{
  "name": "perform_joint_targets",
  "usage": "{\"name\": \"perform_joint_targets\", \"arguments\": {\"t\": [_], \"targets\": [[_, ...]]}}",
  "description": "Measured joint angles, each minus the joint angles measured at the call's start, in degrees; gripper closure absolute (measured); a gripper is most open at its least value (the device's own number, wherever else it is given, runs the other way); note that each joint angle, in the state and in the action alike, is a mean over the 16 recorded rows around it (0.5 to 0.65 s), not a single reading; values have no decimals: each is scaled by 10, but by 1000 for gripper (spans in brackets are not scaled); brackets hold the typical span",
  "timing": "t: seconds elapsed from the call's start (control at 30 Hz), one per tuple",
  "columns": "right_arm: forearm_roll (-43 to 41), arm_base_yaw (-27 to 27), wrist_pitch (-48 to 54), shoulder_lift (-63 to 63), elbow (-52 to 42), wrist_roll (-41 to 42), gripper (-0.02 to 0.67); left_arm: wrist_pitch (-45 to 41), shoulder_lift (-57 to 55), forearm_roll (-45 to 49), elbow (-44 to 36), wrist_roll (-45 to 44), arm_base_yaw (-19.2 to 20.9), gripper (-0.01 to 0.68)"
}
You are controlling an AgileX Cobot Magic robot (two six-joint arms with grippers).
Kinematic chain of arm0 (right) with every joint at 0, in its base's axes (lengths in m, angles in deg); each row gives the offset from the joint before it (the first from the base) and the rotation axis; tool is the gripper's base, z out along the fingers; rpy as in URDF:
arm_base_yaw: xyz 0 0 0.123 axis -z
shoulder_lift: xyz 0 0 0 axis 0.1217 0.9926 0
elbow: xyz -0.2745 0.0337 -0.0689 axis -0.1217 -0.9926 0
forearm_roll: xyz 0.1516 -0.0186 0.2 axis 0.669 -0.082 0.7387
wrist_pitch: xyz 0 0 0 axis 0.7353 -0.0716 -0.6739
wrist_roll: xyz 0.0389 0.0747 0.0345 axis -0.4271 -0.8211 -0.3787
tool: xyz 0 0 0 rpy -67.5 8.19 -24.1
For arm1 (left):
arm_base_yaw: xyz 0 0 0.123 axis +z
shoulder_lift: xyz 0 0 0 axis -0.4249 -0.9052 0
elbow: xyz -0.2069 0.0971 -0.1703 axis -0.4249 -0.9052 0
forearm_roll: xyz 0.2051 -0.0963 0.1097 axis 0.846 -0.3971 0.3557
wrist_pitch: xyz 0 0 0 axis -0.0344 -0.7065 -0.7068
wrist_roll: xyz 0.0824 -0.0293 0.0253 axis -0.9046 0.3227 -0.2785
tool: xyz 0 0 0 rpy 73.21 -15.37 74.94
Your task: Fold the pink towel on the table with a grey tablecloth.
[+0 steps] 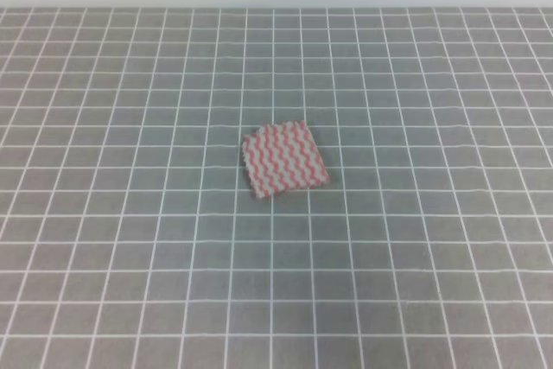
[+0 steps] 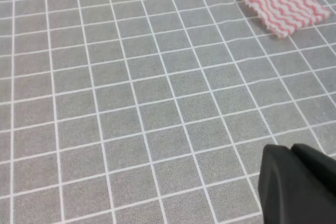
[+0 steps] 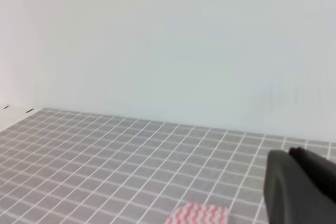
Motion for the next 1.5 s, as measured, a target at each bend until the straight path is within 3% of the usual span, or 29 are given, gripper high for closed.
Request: {"name": "perform_joint_targets", "arguments": {"t": [0.43,0.73,1.2,1.3,1.5], "targets": [[-38,0,81,4,-10,-2,665,-3,1,1,0,0,0,673],[-126,16,-35,-24,-74,-3,665,-3,3,0,0,-2,0,673],[-160,125,-128,-188,-253,-11,665,-2,1,1,0,-3,0,672],[-196,137,-124,-208,-275,-59,665,-2,-1,2,0,-4,0,672],[-352,147,-87,-232,-305,-245,665,0,-3,2,0,-5,0,672]]}}
